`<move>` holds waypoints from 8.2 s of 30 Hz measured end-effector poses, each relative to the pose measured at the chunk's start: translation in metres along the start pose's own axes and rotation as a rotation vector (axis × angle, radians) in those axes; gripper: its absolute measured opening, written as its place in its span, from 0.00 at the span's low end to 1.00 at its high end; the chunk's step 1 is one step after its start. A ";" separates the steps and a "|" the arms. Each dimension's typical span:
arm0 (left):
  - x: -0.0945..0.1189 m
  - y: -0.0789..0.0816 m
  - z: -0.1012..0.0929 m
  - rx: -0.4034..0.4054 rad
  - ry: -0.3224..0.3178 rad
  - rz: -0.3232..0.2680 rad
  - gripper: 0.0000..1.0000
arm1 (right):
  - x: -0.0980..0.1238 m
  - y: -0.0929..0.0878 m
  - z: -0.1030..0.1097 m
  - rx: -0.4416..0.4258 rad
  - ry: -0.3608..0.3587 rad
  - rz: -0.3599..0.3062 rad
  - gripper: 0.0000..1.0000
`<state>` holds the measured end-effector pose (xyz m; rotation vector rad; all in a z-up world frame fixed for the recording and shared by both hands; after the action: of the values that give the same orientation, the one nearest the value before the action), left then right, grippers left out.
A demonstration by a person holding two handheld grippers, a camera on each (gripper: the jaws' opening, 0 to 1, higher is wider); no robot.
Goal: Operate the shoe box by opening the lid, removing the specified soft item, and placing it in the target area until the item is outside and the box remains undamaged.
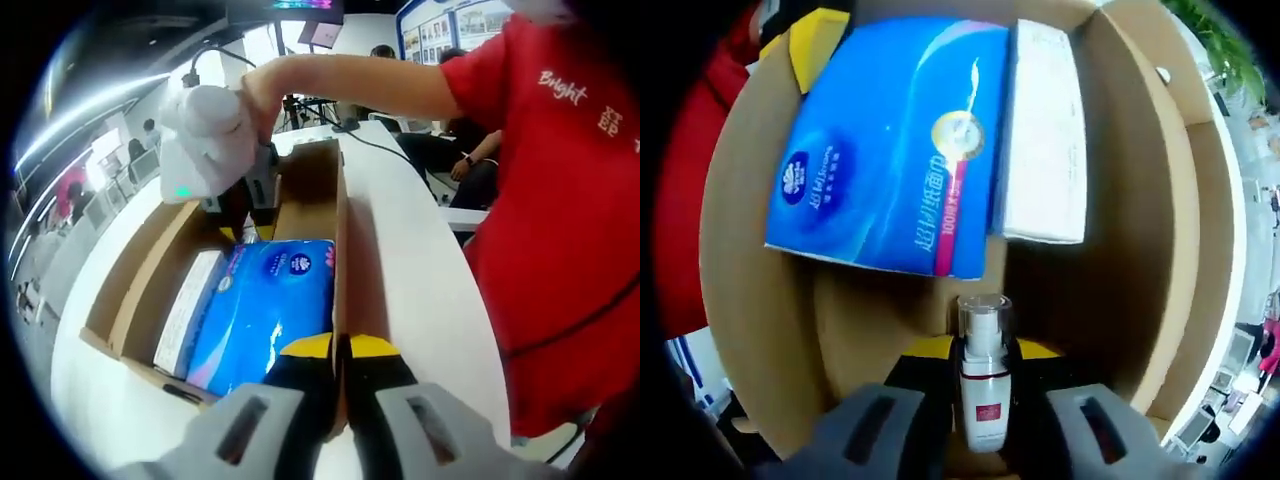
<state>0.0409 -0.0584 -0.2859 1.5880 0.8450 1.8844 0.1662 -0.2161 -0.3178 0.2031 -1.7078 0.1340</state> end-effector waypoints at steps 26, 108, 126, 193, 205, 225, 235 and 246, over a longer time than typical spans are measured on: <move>0.001 0.001 0.000 -0.005 0.014 -0.027 0.03 | 0.001 0.004 0.001 0.049 -0.021 0.057 0.19; 0.001 0.000 -0.001 0.009 0.020 -0.032 0.03 | 0.043 -0.024 0.021 0.038 -0.587 -0.504 0.19; 0.000 -0.001 0.000 0.008 0.020 -0.034 0.03 | 0.044 -0.027 0.028 -0.216 -0.528 -0.614 0.19; 0.000 -0.002 0.001 0.005 0.000 -0.073 0.03 | 0.098 -0.062 0.028 -0.643 -0.633 -1.333 0.19; 0.000 -0.002 0.000 0.003 -0.003 -0.073 0.03 | 0.101 -0.081 0.029 -0.713 -0.668 -1.290 0.19; 0.000 -0.002 0.000 0.002 0.002 -0.079 0.03 | 0.118 -0.108 0.041 -0.800 -0.782 -1.330 0.19; 0.000 -0.002 0.001 0.003 0.004 -0.077 0.03 | 0.122 -0.115 0.048 -0.813 -0.788 -1.364 0.19; 0.000 -0.003 0.000 0.002 0.003 -0.076 0.03 | 0.137 -0.114 0.055 -0.816 -0.816 -1.419 0.19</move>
<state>0.0413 -0.0566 -0.2877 1.5333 0.8966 1.8331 0.1182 -0.3464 -0.1939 0.8611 -1.8306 -1.8490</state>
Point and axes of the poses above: the point that each gripper's makers call its tool centre point, and the gripper's own axes: x roughly backward along the fingers, z roughly to its left, y roughly out of its top, the point moved 7 cm from there along x, roughly backward along the fingers, and after that the axes turned 3 degrees about -z, right-handed, at the moved point
